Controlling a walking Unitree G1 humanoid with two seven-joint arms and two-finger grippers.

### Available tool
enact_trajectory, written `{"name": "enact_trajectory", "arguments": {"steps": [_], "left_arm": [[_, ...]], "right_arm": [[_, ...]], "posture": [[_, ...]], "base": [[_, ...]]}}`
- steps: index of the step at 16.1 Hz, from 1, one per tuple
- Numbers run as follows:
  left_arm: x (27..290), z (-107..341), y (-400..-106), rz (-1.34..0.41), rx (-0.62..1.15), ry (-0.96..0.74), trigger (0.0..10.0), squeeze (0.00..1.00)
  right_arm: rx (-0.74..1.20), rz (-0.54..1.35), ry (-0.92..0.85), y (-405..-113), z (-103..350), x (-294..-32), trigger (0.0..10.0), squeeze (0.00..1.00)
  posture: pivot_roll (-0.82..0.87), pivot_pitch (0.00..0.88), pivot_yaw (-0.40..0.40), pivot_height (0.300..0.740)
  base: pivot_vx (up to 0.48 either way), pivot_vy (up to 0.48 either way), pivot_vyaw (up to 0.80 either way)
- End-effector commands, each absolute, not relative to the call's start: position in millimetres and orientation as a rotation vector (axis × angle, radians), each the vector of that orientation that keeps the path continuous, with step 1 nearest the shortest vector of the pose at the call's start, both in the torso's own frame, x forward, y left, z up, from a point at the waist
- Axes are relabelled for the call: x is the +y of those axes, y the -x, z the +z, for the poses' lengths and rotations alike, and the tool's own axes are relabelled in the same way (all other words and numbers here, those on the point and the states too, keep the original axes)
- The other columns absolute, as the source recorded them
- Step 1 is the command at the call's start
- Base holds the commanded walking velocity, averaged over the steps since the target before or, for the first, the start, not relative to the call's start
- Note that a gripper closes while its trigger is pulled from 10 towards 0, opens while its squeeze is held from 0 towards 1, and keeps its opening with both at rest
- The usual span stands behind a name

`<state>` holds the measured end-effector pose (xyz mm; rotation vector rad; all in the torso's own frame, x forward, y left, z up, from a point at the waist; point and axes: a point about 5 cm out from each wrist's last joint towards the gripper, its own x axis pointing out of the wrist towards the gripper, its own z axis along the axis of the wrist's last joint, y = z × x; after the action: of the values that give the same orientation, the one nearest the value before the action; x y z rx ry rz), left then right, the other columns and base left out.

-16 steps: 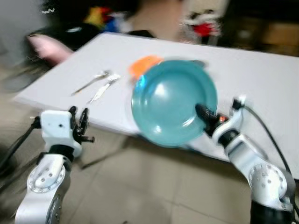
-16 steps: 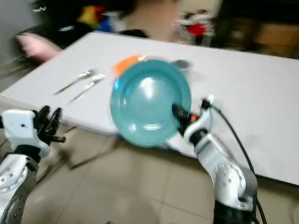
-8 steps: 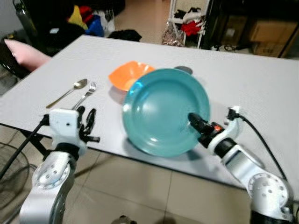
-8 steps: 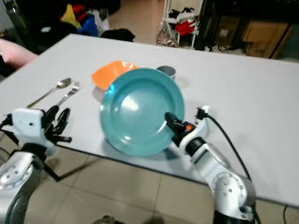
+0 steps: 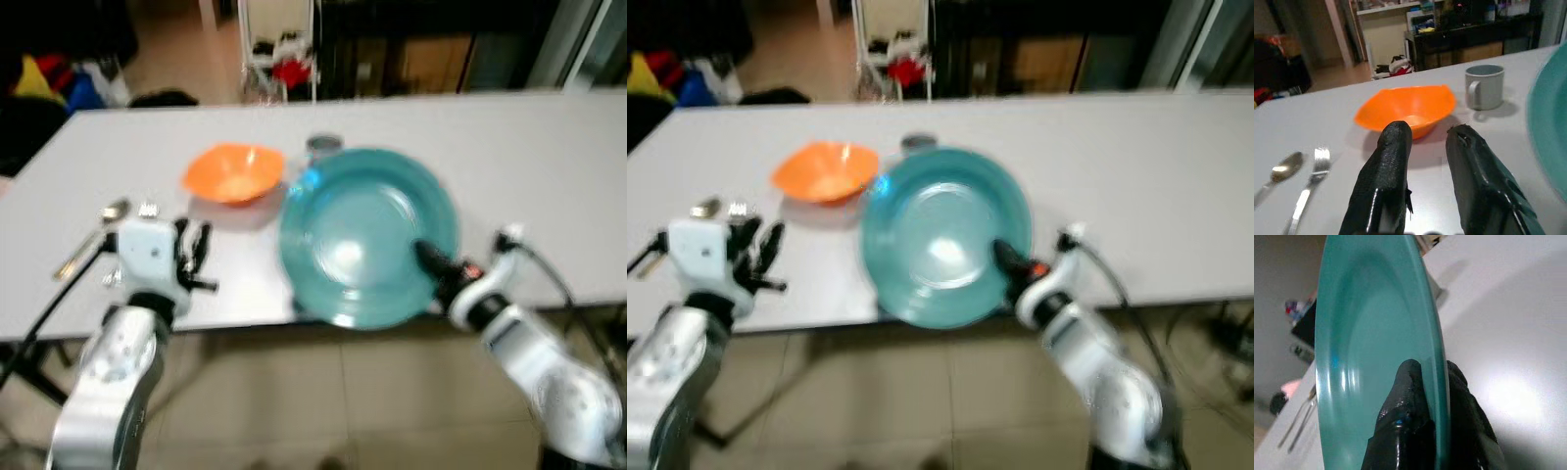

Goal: Setting the table

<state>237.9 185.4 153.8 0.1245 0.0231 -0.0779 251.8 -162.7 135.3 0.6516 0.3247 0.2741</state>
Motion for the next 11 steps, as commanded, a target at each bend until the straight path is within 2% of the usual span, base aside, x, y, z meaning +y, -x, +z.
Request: {"name": "enact_trajectory", "arguments": {"steps": [1,2,4,9,11], "left_arm": [[187.7,156.6,-239.6,-0.052,0.019,-0.151,10.0,0.0],[186.8,156.5,-239.4,-0.046,0.016,-0.144,10.0,0.0],[184.2,157.4,-235.5,-0.024,0.004,-0.092,10.0,0.0],[190.7,157.5,-235.2,0.003,-0.001,-0.114,10.0,0.0],[192.1,156.1,-233.4,0.002,0.006,-0.119,10.0,0.0]], "right_arm": [[0.295,0.332,-0.644,-256.5,146.2,-152.9,10.0,0.0],[0.301,0.336,-0.642,-257.2,146.1,-152.4,10.0,0.0],[0.36,0.337,-0.625,-258.7,140.9,-151.5,10.0,0.0],[0.471,0.411,-0.731,-261.5,135.1,-138.1,10.0,0.0],[0.517,0.441,-0.707,-262.9,132.1,-133.6,10.0,0.0]], "posture": [[-0.11,0.0,0.058,0.74],[-0.11,0.0,0.058,0.74],[-0.11,0.0,0.055,0.74],[-0.1,0.0,0.049,0.74],[-0.1,0.0,0.045,0.74]], "base": [[0.0,-0.48,0.0],[0.0,-0.48,0.0],[0.0,0.0,0.0],[0.0,0.0,0.0],[0.0,0.0,0.0]]}}
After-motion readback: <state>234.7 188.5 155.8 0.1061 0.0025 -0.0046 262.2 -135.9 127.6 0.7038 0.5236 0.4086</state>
